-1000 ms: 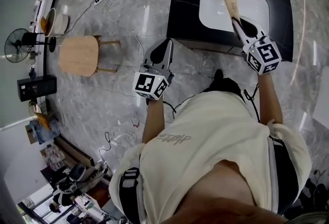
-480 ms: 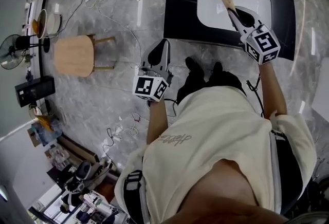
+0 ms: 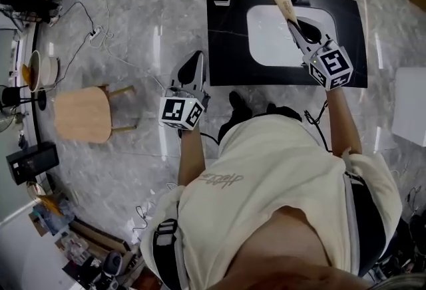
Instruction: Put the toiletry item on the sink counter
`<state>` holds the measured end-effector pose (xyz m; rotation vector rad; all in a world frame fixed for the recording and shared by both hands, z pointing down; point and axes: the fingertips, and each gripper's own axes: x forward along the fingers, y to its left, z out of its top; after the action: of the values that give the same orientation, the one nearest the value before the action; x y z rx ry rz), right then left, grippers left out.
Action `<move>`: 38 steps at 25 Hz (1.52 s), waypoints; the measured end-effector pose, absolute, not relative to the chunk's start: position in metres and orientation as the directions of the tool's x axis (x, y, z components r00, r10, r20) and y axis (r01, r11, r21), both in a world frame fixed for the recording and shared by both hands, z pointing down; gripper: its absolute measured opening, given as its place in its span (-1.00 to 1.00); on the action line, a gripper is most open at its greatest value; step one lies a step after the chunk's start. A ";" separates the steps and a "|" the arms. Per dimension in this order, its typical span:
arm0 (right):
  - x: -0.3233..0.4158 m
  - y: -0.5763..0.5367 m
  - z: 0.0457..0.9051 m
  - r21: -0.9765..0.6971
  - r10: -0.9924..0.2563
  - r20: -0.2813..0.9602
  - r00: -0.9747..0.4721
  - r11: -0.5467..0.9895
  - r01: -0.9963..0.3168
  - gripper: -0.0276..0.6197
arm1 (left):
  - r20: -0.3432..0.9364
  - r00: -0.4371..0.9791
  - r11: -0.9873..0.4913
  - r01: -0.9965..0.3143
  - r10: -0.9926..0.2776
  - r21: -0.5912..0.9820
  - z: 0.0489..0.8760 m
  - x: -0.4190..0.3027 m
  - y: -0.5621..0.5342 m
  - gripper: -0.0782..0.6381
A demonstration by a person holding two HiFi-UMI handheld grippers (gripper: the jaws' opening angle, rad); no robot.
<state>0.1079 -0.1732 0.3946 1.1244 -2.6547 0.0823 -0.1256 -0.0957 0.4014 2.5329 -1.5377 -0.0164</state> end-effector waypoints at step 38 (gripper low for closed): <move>0.126 -0.345 0.524 -0.057 -0.600 0.451 -0.660 0.719 -0.693 -0.84 | 0.243 0.550 -0.528 -0.835 -0.799 0.154 0.461 -0.077 -0.292 -0.78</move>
<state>0.1255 -0.3448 0.5239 0.9973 -2.5203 0.3148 -0.0773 -0.2924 0.4615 2.5354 -1.3652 0.2071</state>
